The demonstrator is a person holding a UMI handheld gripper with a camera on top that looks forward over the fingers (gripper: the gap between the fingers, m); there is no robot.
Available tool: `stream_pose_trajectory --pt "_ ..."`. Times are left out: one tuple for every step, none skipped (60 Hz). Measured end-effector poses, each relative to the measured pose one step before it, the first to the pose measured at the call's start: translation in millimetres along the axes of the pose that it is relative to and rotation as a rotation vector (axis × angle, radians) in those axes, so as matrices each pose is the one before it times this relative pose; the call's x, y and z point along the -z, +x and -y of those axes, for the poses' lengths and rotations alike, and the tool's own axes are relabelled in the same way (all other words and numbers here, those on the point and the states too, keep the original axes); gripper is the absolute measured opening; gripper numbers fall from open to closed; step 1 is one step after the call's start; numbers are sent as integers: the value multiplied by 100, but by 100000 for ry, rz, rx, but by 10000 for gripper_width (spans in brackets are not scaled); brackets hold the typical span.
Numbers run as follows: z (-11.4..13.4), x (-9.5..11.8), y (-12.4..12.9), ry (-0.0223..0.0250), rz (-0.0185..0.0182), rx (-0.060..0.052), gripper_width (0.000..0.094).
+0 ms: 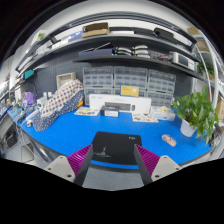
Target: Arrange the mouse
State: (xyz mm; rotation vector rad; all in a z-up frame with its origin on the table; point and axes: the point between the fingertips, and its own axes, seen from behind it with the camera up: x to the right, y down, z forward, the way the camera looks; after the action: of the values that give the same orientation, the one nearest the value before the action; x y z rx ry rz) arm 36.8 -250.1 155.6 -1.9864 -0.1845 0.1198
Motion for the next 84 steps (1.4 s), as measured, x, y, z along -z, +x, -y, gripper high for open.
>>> stream_pose_trajectory --pt "-371 -16 204 -958 -254 -58 829" --pt "8 165 230 -1750 -468 83 826" --pt "-450 -144 287 -786 -172 -167 827" --pt "-540 -222 381 -726 -186 -159 827" --pt "-915 -448 410 171 20 -394 827" --pt "-132 59 495 -1566 -565 -64 827" --pt "-500 -226 551 -679 -387 -292 826" --pt "-505 -239 588 -520 -544 -411 827" --pt "-230 392 339 -298 -677 -593 827" --pt "-895 -921 1000 -224 -485 -358 829" --pt "-658 -463 653 -238 -994 -386 828" --pt "-516 -310 808 -656 -1031 -243 829" --pt "-482 -298 871 -709 -1063 -284 828" --pt "-454 -296 871 -681 -1069 -339 829" --pt "-396 -287 898 -585 -1130 -475 829" --pt "-350 -288 897 -604 -1108 -526 829" --pt "-303 -307 848 -581 -1050 -546 827" --pt "-335 -338 848 -682 -958 -607 827" --pt "-321 -389 847 -747 -982 -601 827" --pt "-293 -378 892 -730 -1047 -573 827" --pt "-232 -402 917 -625 -1147 -583 828" --pt "-170 -431 876 -464 -1258 -642 827" --pt "-113 -435 912 -419 -1269 -616 825" --pt "-84 -445 927 -407 -1333 -632 825" --pt "-47 -455 884 -484 -1284 -635 824" --pt "-46 -492 854 -475 -1236 -583 824" --pt "19 -527 830 -389 -1131 -566 823" --pt "58 -539 785 -301 -1102 -568 824" --pt "70 -554 766 -203 -1098 -584 822" --pt "101 -595 736 -233 -1014 -575 824" --pt "89 -597 679 -296 -873 -519 822" --pt "80 -663 583 -371 -682 -515 822" --pt "124 -653 553 -401 -539 -427 819" --pt "160 -646 514 -329 -506 -436 818" --pt "216 -627 505 -254 -382 -301 815" --pt "206 -672 450 -189 -347 -238 815" --pt "218 -669 489 -238 -349 -121 815" --pt "195 -657 457 -244 -365 -38 815" --pt "209 -640 377 -243 -273 -21 813" --pt "226 -648 374 -338 -246 -5 815" --pt "203 -604 307 -360 -204 -31 815" --pt "206 -625 341 -334 -161 -20 814" --pt "165 -619 300 -391 37 54 814" --pt "190 -607 229 -426 83 74 814" --pt "201 -620 202 -426 143 29 813" --pt "219 -571 168 -395 184 20 814" --pt "253 -580 146 -267 275 0 815" --pt "281 -578 144 -217 334 -20 814" --pt "292 -592 152 -288 371 -4 814" --pt "271 -542 118 -332 328 -98 814" --pt "257 -529 106 -329 361 -148 815" --pt "256 -508 68 -306 436 -75 811" --pt "275 -486 65 -201 495 -22 809" --pt "303 -513 91 -194 420 35 811" --pt "306 -451 68 -200 374 -20 811" --pt "306 -436 65 -212 354 60 810" --pt "308 -425 66 -193 363 -28 809" --pt "334 -411 93 -121 599 39 810" --pt "332 -394 26 -128 519 9 806" --pt "311 -342 -96 -117 904 64 805" --pt "288 -340 -105 -101 863 -3 804" --pt "264 -338 -3 -97 446 52 797" --pt "247 -301 -5 -160 426 218 797" --pt "237 -335 56 -174 252 354 793" --pt "388 -662 235 -456 609 627 789" --pt "26 2 -187 80 -277 139 779" --pt "126 -229 -24 -197 312 353 767" --pt "145 -272 -47 -155 440 312 756" --pt "129 -256 -5 -214 414 288 752" --pt "92 -221 7 -312 408 239 734" --pt "93 -185 -44 -376 644 100 718" --pt "276 -380 37 -158 877 -124 697" --pt "74 -127 44 -395 249 -329 685" --pt "65 -107 66 -458 -248 -538 646" --pt "102 -125 46 -179 25 -465 626" --pt "59 -90 55 -371 -79 -325 597" --pt "104 -83 118 -164 -247 -172 589" --pt "76 -84 133 -161 -260 -101 559" --pt "24 -75 160 -307 -464 -120 485" --pt "101 -79 184 58 -444 -244 480" --pt "-51 -36 73 -602 -220 -459 479" --pt "112 -28 7 100 52 -473 474" --pt "-63 -81 93 -578 109 -191 459" --pt "-96 61 0 -487 -202 -15 458"
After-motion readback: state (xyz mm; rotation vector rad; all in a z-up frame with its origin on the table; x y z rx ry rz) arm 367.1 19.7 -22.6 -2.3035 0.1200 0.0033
